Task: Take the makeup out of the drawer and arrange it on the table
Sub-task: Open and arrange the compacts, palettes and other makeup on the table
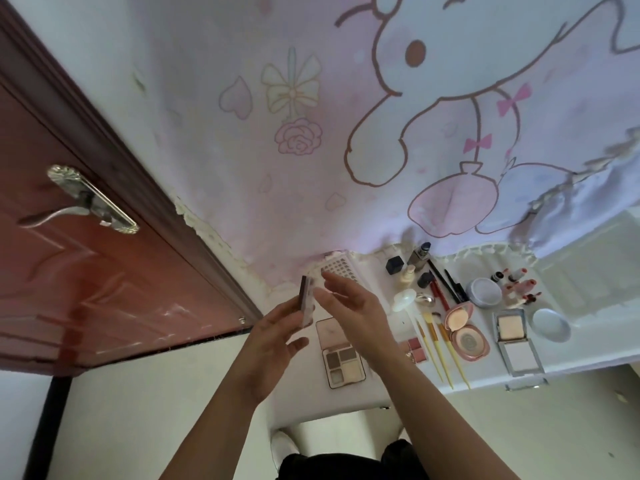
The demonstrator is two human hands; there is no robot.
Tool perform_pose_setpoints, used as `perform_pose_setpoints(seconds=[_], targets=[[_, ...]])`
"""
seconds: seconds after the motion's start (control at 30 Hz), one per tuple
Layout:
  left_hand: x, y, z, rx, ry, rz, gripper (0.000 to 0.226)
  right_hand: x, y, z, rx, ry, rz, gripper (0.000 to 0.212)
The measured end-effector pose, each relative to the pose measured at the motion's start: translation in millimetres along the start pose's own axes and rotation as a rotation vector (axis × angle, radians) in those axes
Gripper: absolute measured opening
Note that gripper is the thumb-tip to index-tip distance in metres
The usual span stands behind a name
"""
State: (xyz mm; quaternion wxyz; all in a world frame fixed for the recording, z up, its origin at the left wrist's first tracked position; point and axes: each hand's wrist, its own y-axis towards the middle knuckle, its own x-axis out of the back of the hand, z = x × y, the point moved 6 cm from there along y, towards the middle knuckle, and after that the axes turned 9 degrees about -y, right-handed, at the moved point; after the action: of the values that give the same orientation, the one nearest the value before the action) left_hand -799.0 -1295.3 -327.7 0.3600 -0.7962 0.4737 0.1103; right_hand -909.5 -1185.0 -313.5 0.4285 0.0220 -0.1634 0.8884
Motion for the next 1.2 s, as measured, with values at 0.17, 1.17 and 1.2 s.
perform_pose_setpoints(seconds=[0.17, 1.17, 1.2], targets=[[-7.3, -6.5, -4.8, -0.065, 0.11, 0.039, 0.057, 7.6, -13.1, 10.4, 0.066, 0.031, 0.032, 0.033], [-30.5, -11.1, 6.7, 0.097, -0.073, 0.136, 0.055, 33.6, -20.6, 6.5, 0.181, -0.236, 0.076, 0.034], [-30.0, -10.5, 8.0, 0.148, -0.176, 0.139, 0.058, 33.8, -21.3, 9.1, 0.199, -0.329, 0.082, 0.041]])
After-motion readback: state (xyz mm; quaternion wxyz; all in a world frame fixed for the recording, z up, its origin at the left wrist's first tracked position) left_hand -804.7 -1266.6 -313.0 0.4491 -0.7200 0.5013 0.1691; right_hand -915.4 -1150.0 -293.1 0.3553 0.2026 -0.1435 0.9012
